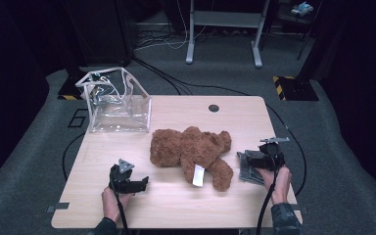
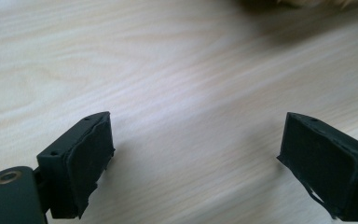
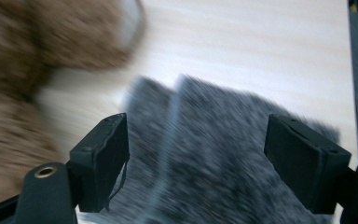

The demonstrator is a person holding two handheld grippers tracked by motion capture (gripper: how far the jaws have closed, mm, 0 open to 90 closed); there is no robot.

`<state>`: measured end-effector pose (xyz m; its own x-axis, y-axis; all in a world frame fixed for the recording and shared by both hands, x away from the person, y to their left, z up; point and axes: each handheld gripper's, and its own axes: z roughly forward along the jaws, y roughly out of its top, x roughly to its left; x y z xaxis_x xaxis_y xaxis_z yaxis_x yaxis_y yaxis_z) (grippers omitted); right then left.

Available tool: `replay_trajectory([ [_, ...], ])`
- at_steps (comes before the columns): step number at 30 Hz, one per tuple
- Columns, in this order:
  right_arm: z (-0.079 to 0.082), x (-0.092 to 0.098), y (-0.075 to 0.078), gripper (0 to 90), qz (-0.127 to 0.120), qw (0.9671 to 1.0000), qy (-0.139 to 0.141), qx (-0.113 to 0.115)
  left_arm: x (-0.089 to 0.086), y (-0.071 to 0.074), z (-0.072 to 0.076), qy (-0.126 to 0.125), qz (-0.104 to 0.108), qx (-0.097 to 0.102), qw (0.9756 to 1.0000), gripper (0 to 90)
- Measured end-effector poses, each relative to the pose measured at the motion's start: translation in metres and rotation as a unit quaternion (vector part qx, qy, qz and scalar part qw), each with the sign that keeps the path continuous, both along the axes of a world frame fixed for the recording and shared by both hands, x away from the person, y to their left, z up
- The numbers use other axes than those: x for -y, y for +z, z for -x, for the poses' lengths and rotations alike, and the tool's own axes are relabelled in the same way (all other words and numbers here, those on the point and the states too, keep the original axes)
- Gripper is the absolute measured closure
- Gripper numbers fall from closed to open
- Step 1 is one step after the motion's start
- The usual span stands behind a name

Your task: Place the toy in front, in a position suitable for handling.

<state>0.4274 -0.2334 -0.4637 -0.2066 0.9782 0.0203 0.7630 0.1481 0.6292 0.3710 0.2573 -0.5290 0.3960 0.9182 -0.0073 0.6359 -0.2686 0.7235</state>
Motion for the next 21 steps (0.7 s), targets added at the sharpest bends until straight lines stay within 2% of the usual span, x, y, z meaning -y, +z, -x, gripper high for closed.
replay_trajectory([
  [1,0.000,0.002,-0.003,21.2,0.004,1.0000,-0.003,-0.008,0.000,-0.002,0.001,0.005,-0.002,0.008,1.0000,9.0],
  [2,0.001,0.004,-0.008,21.2,0.004,0.9998,-0.011,-0.015,-0.001,-0.002,0.002,0.005,-0.003,0.008,1.0000,9.0],
  [4,0.001,0.007,-0.017,21.4,0.013,0.9996,-0.012,-0.022,-0.001,-0.001,0.002,0.003,-0.004,0.007,1.0000,8.7],
  [9,0.001,0.008,-0.033,24.2,0.017,0.9990,-0.016,-0.039,0.000,-0.002,0.002,0.000,-0.004,0.009,1.0000,8.6],
  [14,0.005,0.009,-0.041,28.5,0.013,0.9990,-0.025,-0.034,0.000,-0.002,0.000,-0.002,-0.005,0.006,1.0000,8.7],
  [17,0.006,0.010,-0.041,34.7,0.013,0.9994,-0.018,-0.026,0.000,-0.002,-0.001,0.001,-0.003,0.007,1.0000,8.7],
  [18,0.008,0.008,-0.041,39.5,0.008,0.9992,-0.026,-0.030,0.000,-0.002,-0.001,0.000,-0.003,0.007,1.0000,8.8],
  [21,0.009,0.011,-0.041,50.3,0.009,0.9996,-0.019,-0.021,0.000,-0.002,-0.001,0.000,-0.004,0.008,1.0000,8.8],
])
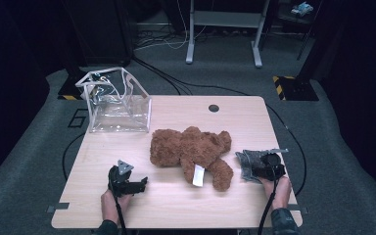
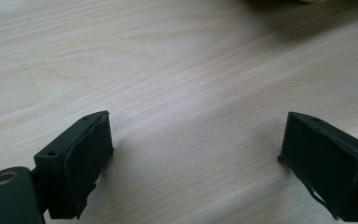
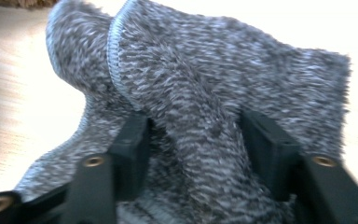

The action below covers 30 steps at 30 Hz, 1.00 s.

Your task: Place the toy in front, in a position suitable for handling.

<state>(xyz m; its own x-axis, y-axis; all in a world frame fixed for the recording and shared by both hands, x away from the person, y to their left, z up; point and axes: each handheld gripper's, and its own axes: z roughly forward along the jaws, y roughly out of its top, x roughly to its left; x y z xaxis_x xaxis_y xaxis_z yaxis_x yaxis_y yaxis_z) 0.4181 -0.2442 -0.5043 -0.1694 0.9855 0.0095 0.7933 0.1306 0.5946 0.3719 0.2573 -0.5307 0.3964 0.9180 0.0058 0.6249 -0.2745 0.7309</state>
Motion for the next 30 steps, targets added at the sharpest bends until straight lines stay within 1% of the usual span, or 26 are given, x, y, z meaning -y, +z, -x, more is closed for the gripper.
replay_trajectory([
  [4,0.002,0.002,0.000,66.4,-0.002,0.9999,0.002,0.011,0.000,0.000,0.000,-0.002,0.000,0.000,1.0000,9.0],
  [6,0.003,0.002,0.000,70.3,-0.007,0.9999,-0.005,0.007,0.000,0.000,0.000,0.000,0.001,0.000,1.0000,9.1],
  [8,0.003,0.003,0.000,72.3,-0.008,0.9999,-0.003,0.011,0.000,0.000,0.000,-0.001,0.000,-0.001,1.0000,9.1],
  [9,0.004,0.004,0.000,73.0,-0.012,0.9998,-0.007,0.012,0.000,0.000,0.000,-0.001,0.001,-0.001,1.0000,9.1],
  [10,0.004,0.005,0.000,73.6,-0.012,0.9998,-0.005,0.017,0.000,0.000,0.000,0.001,0.003,-0.001,1.0000,9.1],
  [13,0.006,0.005,0.001,75.0,-0.024,0.9995,-0.018,0.013,0.001,0.000,0.000,0.001,0.005,0.000,1.0000,9.2],
  [15,0.007,0.007,0.002,75.7,-0.024,0.9994,-0.014,0.019,0.001,0.000,0.000,0.003,0.005,0.000,1.0000,9.2],
  [17,0.009,0.007,0.004,76.1,-0.032,0.9991,-0.020,0.019,0.001,0.000,0.000,0.003,0.006,0.000,1.0000,9.2],
  [22,0.012,0.011,0.018,76.4,-0.046,0.9980,-0.021,0.037,0.001,0.000,0.000,0.003,0.005,0.000,1.0000,9.2],
  [24,0.013,0.013,0.026,76.4,-0.046,0.9976,-0.015,0.049,0.001,0.000,0.000,0.001,0.004,-0.001,1.0000,9.2],
  [25,0.013,0.011,0.030,76.4,-0.052,0.9972,-0.019,0.050,0.001,0.000,0.000,0.001,0.004,0.000,1.0000,9.3],
  [28,0.014,0.011,0.042,76.4,-0.046,0.9969,-0.009,0.063,0.001,0.000,0.000,0.001,0.004,-0.001,1.0000,9.3],
  [29,0.014,0.009,0.045,76.4,-0.047,0.9966,-0.011,0.066,0.001,0.000,0.000,0.002,0.004,0.000,1.0000,9.3],
  [30,0.014,0.009,0.048,76.4,-0.046,0.9966,-0.005,0.069,0.001,0.000,0.000,0.001,0.004,-0.001,1.0000,9.3],
])
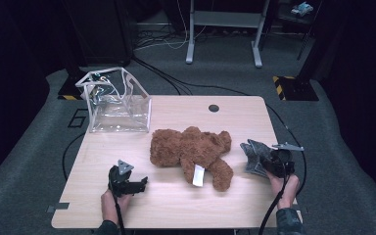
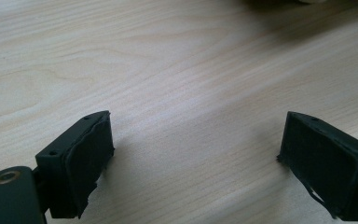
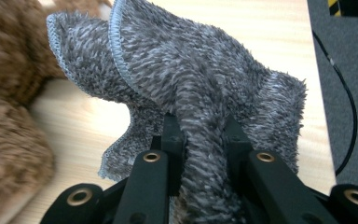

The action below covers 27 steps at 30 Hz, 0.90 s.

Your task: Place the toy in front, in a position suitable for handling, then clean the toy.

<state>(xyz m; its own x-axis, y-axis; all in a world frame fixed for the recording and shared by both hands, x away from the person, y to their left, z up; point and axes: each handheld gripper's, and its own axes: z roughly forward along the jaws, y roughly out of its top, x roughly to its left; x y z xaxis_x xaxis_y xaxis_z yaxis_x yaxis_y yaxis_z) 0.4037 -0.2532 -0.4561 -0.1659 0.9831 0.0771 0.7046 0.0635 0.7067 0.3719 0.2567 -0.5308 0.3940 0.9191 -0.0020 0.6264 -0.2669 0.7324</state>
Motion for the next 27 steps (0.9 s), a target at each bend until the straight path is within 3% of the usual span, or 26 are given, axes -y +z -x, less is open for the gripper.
replay_trajectory([
  [15,-0.003,-0.022,0.052,76.2,0.001,0.9981,0.047,0.039,0.000,0.000,0.000,-0.001,0.000,0.000,1.0000,9.4],
  [27,-0.005,-0.051,0.094,76.2,0.010,0.9932,0.094,0.068,0.000,0.000,0.000,-0.001,0.000,0.000,1.0000,9.8],
])
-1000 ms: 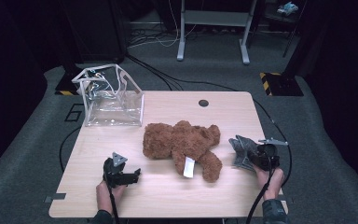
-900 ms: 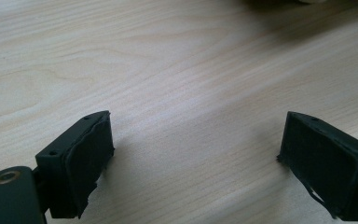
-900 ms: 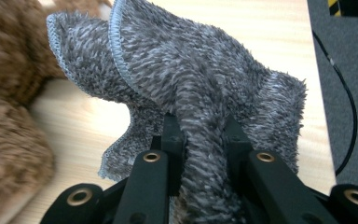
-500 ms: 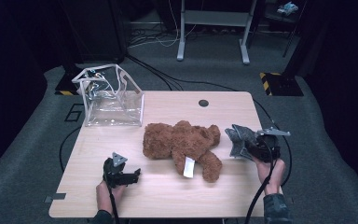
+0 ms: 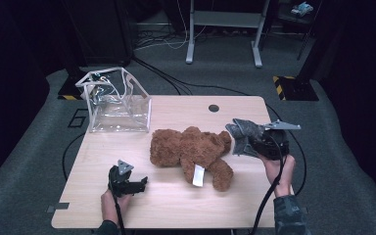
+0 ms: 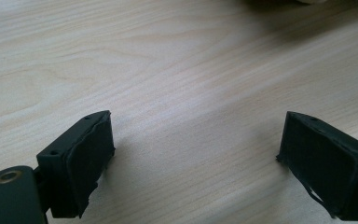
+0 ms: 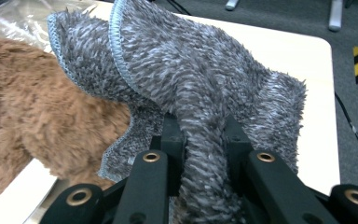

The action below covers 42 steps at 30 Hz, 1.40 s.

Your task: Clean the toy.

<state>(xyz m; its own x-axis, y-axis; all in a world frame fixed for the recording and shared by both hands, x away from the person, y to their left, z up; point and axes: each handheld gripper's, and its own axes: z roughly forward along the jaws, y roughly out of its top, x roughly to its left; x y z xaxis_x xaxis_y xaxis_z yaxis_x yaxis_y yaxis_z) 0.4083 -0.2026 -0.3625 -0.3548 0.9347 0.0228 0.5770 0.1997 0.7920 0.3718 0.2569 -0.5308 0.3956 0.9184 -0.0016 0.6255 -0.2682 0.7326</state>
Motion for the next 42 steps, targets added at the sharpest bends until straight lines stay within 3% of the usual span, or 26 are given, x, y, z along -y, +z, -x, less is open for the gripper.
replay_trajectory([
  [6,-0.006,-0.021,0.015,76.2,0.001,0.9996,0.028,0.007,0.000,0.000,0.000,-0.003,-0.004,0.002,1.0000,10.5],
  [15,-0.016,-0.052,0.029,76.2,0.006,0.9980,0.063,-0.003,0.000,0.000,0.000,0.000,-0.003,0.003,1.0000,10.7],
  [30,-0.027,-0.096,0.018,76.2,0.008,0.9929,0.117,-0.019,0.000,0.000,0.000,0.004,0.001,0.003,1.0000,10.9],
  [36,-0.028,-0.114,0.016,76.1,-0.003,0.9915,0.127,-0.027,0.000,0.000,0.000,0.004,0.001,0.003,1.0000,10.9],
  [42,-0.032,-0.135,0.014,75.9,0.002,0.9883,0.150,-0.029,0.000,0.000,0.000,0.003,0.000,0.003,1.0000,11.1],
])
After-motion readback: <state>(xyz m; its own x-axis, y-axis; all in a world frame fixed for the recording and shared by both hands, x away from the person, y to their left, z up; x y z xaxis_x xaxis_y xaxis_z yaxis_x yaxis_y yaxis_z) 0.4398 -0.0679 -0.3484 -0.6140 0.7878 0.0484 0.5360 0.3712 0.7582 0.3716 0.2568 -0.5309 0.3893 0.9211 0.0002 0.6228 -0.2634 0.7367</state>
